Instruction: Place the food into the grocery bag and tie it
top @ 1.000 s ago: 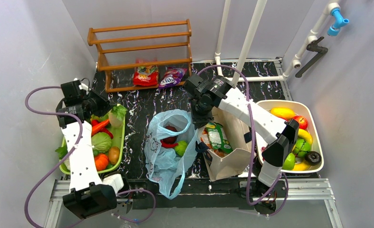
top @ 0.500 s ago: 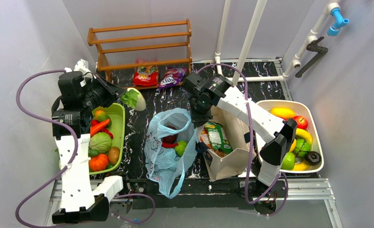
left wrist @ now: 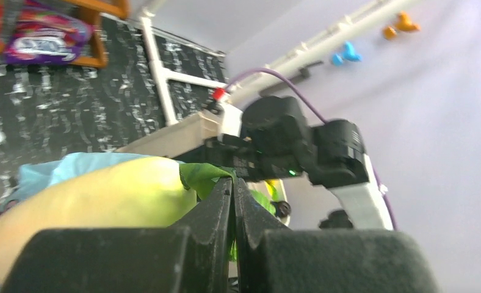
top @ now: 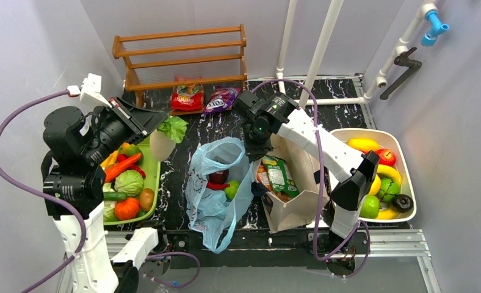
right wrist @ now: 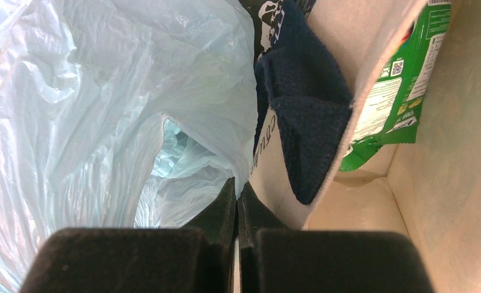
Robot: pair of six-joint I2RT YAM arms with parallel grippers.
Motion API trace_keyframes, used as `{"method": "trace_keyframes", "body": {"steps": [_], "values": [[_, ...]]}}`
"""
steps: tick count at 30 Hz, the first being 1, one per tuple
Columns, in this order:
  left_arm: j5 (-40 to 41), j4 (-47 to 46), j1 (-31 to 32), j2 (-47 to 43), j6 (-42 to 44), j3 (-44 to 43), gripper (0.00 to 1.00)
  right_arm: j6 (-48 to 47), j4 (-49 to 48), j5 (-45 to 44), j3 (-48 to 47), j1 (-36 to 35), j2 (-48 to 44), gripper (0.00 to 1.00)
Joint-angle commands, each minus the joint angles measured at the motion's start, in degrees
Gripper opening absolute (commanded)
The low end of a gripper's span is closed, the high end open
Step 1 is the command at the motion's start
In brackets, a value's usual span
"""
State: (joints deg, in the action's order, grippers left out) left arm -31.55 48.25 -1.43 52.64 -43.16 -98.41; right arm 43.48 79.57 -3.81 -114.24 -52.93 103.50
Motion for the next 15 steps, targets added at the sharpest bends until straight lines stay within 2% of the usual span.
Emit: {"method": "trace_keyframes", "body": {"steps": [1, 8, 15], "values": [[-11.04, -6.82, 0.6, -1.06, -3.65, -1.7, 0.0, 0.29, 1.26, -1.05, -2.04, 0.28, -0.06, 0.01], [-21.25, -20.47, 3.65, -3.01, -12.6, 0.96, 0.0, 0.46, 1.28, -1.22, -2.17, 0.28, 0.18, 0.01], [-26.82, -31.78, 5.8, -4.02, -21.24, 4.77, 0.0, 0.32, 1.75, -1.4, -3.88, 0.48, 1.6, 0.01]]}}
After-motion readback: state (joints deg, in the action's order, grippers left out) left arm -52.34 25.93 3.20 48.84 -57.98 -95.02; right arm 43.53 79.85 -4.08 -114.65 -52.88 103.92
